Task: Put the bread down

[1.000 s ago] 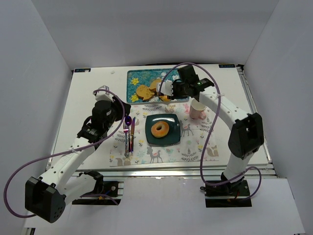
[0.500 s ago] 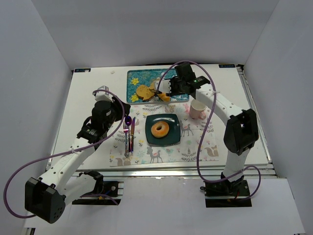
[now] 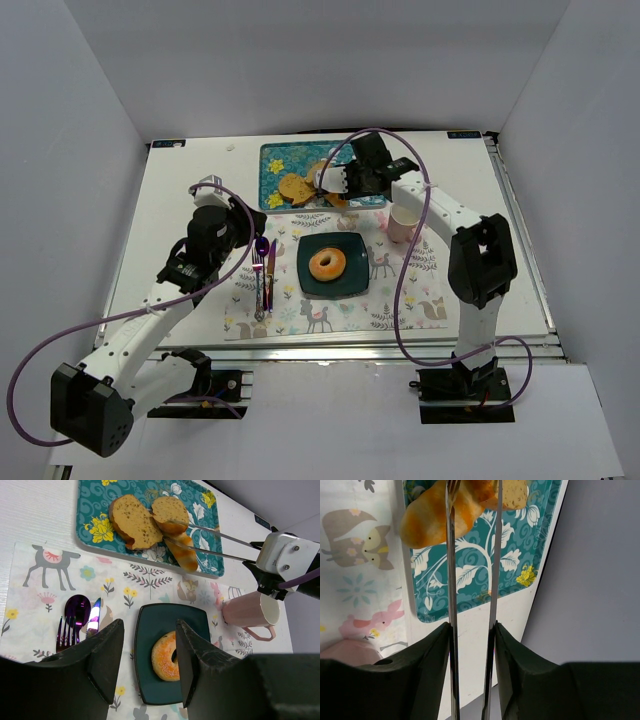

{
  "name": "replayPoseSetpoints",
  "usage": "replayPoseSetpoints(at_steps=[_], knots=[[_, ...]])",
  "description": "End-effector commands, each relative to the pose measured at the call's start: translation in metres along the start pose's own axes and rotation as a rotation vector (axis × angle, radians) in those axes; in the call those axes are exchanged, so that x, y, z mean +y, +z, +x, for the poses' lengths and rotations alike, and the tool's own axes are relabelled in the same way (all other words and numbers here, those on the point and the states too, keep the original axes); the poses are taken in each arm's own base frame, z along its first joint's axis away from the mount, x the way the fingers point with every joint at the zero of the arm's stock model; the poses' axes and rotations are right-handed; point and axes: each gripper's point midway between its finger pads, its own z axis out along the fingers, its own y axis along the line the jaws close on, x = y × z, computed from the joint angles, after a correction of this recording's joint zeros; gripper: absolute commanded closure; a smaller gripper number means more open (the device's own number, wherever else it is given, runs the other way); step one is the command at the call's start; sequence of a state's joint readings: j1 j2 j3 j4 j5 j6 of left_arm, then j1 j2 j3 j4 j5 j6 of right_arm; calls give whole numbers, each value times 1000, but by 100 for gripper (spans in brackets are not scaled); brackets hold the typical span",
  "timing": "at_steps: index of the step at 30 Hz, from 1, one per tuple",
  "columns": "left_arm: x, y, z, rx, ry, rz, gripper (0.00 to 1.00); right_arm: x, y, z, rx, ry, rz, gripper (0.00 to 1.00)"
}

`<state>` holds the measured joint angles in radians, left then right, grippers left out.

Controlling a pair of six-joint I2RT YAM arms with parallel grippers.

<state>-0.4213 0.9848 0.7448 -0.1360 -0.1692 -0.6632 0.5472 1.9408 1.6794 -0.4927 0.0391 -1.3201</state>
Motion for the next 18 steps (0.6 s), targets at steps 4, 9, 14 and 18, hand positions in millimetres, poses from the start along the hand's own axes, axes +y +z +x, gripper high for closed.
replayPoseSetpoints(at_steps=[4,9,14,18], knots=[[0,-6,-5,-20,-5,1,45,-34,-10,-1,12,-27,111,55],[-1,-5,-5,-19,-6,6,45,-36,-6,4,31,-16,127,56],[-2,-4,-5,-16,-2,6,45,-33,-5,4,38,-12,114,65],[-1,-4,-5,-17,-2,3,45,-34,-19,-2,-4,18,111,87]])
